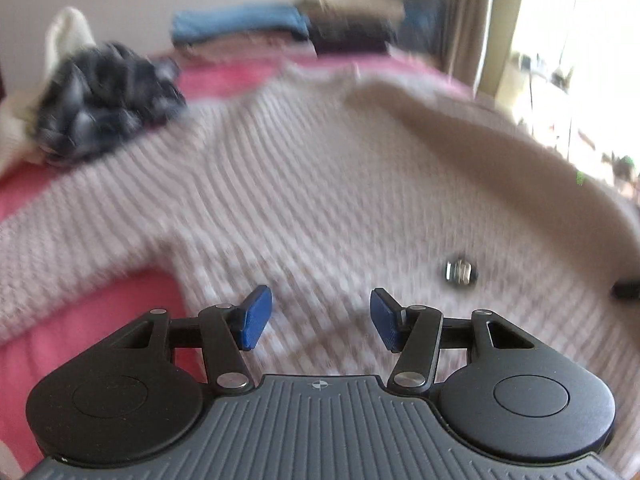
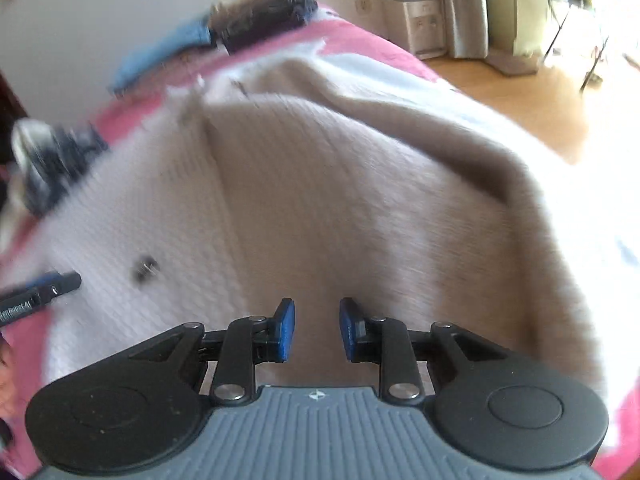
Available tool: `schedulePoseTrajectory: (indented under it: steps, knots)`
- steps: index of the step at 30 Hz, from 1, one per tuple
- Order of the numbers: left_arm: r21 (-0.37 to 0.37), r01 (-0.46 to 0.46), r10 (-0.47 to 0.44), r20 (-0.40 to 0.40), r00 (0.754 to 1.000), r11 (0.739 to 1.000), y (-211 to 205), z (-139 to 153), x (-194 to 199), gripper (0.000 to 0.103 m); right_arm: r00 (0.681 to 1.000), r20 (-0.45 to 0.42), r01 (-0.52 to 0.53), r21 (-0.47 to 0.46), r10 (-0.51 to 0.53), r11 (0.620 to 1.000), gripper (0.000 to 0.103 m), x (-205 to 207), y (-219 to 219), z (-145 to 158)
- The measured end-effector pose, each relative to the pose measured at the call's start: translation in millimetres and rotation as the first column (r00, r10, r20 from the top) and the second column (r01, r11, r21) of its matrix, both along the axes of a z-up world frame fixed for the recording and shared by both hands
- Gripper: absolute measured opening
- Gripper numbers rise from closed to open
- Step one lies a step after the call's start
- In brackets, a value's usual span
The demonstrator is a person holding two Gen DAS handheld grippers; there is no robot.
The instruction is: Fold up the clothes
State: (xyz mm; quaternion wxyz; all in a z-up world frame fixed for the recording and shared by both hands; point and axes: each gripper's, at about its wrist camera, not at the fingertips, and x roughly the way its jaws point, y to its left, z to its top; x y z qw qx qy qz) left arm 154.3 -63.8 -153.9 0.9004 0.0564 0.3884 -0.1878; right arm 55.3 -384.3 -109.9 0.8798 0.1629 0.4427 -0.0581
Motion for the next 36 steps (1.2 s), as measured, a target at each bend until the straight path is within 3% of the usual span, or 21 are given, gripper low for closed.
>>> schedulePoseTrajectory:
  steps: [2,5,9,12,16,20,22,26,28,29,30,32,34,36]
  knots:
    - [0.032,0.010,-0.010,-0.001,1.000,0.999,-5,-6,-1,0.055,0.998,0.027,0.060,0.013,-0.061,0.998,0.027,-14,-18,9]
    - [0.011,0.000,0.001,-0.010,1.000,1.000,-2,-5,1,0.055,0.986,0.065,0.150,0.034,-0.152,0.988,0.028,-36,-45,22]
    - [-0.019,-0.015,0.015,-0.014,1.000,1.000,4,-3,7,0.055,0.956,0.113,0.266,0.068,-0.272,0.962,0.044,-65,-81,39]
    - [-0.035,-0.013,0.013,-0.001,1.000,0.999,5,0,4,0.055,0.918,0.135,0.358,0.118,-0.372,0.926,0.047,-87,-109,47]
    - [-0.067,0.027,-0.026,0.010,1.000,0.997,2,1,-1,0.055,0.809,0.035,0.542,0.341,-0.587,0.768,0.053,-116,-158,16]
    - [-0.100,0.107,-0.104,0.025,0.994,0.989,-6,2,-9,0.055,0.703,-0.050,0.655,0.435,-0.710,0.618,0.065,-135,-187,-14]
    - [-0.104,0.159,-0.155,0.041,0.987,0.982,-12,1,-15,0.055,0.641,-0.102,0.697,0.492,-0.761,0.521,0.066,-143,-206,-32]
    - [-0.071,0.249,-0.246,0.047,0.968,0.966,-27,-6,-26,0.055,0.599,-0.173,0.688,0.610,-0.782,0.392,0.065,-142,-233,-67]
    - [-0.035,0.280,-0.278,0.051,0.959,0.959,-35,-11,-30,0.055,0.609,-0.170,0.683,0.607,-0.775,0.405,0.052,-133,-237,-72]
    - [-0.010,0.291,-0.290,0.064,0.955,0.957,-38,-13,-31,0.055,0.619,-0.162,0.685,0.591,-0.768,0.427,0.043,-128,-237,-72]
    - [0.008,0.300,-0.300,0.076,0.951,0.954,-39,-15,-33,0.056,0.621,-0.152,0.688,0.576,-0.769,0.442,0.024,-124,-237,-71]
    - [0.015,0.305,-0.306,0.081,0.949,0.952,-40,-16,-33,0.056,0.611,-0.117,0.685,0.574,-0.783,0.448,0.010,-125,-236,-67]
    - [0.003,0.301,-0.301,0.073,0.951,0.954,-40,-16,-31,0.056,0.589,-0.055,0.678,0.577,-0.806,0.456,0.006,-129,-235,-54]
    - [-0.003,0.298,-0.297,0.068,0.952,0.954,-39,-16,-28,0.056,0.589,0.031,0.638,0.596,-0.807,0.488,0.005,-134,-233,-37]
